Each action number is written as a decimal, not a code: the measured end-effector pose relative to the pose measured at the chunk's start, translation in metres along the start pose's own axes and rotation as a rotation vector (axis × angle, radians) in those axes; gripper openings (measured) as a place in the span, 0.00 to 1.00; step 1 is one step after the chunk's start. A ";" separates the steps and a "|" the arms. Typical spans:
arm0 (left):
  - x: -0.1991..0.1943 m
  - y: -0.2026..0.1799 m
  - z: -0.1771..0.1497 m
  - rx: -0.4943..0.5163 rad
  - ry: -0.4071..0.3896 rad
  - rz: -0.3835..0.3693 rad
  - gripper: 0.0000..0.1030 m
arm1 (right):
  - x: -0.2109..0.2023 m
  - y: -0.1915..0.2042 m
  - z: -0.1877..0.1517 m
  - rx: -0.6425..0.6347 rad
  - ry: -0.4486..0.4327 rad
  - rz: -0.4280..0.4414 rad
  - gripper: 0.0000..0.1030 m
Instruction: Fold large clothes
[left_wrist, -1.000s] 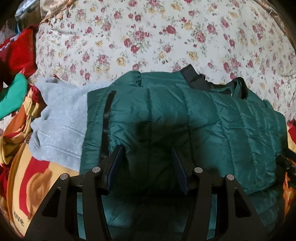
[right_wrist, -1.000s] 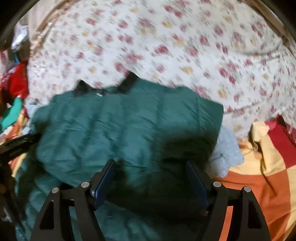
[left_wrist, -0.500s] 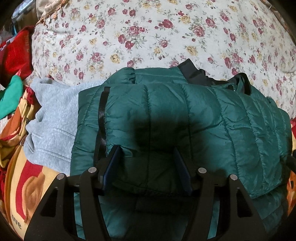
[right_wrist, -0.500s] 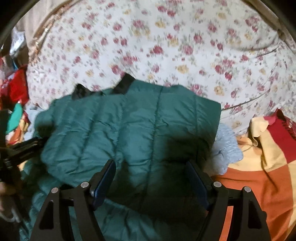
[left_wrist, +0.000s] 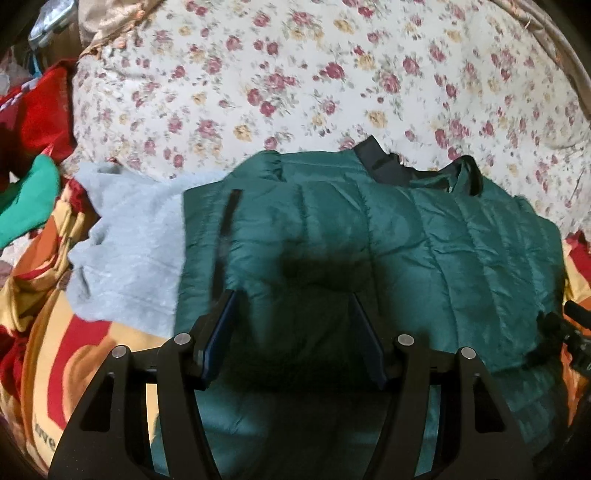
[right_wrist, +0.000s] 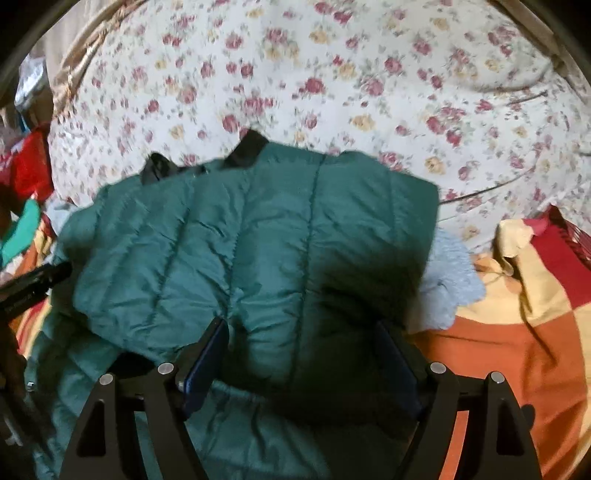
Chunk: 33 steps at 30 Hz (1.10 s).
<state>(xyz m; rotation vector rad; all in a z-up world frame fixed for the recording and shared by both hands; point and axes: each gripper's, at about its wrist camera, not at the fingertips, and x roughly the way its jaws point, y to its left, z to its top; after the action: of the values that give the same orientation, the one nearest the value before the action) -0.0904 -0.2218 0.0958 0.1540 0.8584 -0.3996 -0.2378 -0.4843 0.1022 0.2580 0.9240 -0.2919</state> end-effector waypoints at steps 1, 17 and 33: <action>-0.004 0.003 -0.002 -0.005 0.001 -0.004 0.61 | -0.004 -0.001 0.000 0.008 -0.001 0.006 0.76; -0.062 0.044 -0.058 -0.015 0.010 0.013 0.61 | -0.045 0.003 -0.054 0.098 0.061 0.044 0.77; -0.089 0.056 -0.098 -0.007 0.020 0.023 0.61 | -0.062 0.015 -0.088 0.125 0.080 0.046 0.77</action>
<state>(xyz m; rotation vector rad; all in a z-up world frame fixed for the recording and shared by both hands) -0.1892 -0.1177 0.0979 0.1611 0.8772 -0.3737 -0.3333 -0.4318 0.1032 0.4077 0.9785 -0.2993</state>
